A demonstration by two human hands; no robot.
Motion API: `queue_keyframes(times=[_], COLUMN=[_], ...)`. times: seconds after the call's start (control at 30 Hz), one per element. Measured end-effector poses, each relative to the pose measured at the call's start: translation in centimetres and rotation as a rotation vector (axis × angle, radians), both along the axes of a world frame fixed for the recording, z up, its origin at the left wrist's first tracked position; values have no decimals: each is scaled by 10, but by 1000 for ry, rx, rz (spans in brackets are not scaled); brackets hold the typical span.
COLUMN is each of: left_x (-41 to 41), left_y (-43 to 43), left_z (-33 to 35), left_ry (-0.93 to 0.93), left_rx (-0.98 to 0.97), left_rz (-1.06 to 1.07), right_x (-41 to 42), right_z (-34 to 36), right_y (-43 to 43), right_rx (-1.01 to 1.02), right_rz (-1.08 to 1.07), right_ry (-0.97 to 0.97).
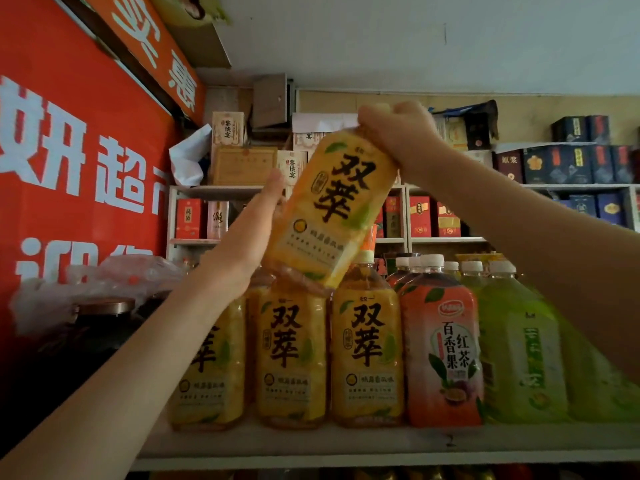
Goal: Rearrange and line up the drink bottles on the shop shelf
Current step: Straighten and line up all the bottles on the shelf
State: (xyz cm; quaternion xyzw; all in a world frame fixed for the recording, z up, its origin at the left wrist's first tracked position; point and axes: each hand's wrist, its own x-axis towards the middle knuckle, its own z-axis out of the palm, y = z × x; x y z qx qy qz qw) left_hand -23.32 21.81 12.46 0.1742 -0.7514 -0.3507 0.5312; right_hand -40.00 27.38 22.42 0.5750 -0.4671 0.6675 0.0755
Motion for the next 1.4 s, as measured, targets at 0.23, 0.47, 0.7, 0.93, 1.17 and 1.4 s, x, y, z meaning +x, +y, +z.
queue_keyframes(times=[0.23,0.47,0.7,0.93,1.17,1.4], left_x=[-31,-43,-54,-72,-68,-67], left_y=[-45,-67,-60,-55,-60,-63], left_z=[-17,-24,-37,-41,-49,-51], left_ry=[-235,-572,-488,-405,-341,-324], left_rx=[-182,-199,-265,-223,-314,-333], left_rz=[358,433,600,778,781,762], right_x=[-29,-46,-60,-75,-77,-86], right_z=[16,10,-14,-42,-56,-59], right_y=[-18,-50,-96,-137,-144,-139], right_rx=[-253,-315,-10,486,806,1026], right_rz=[-345,-446,-410,-289,-324,-292], right_ry=[-37,-37,287,653,907,774])
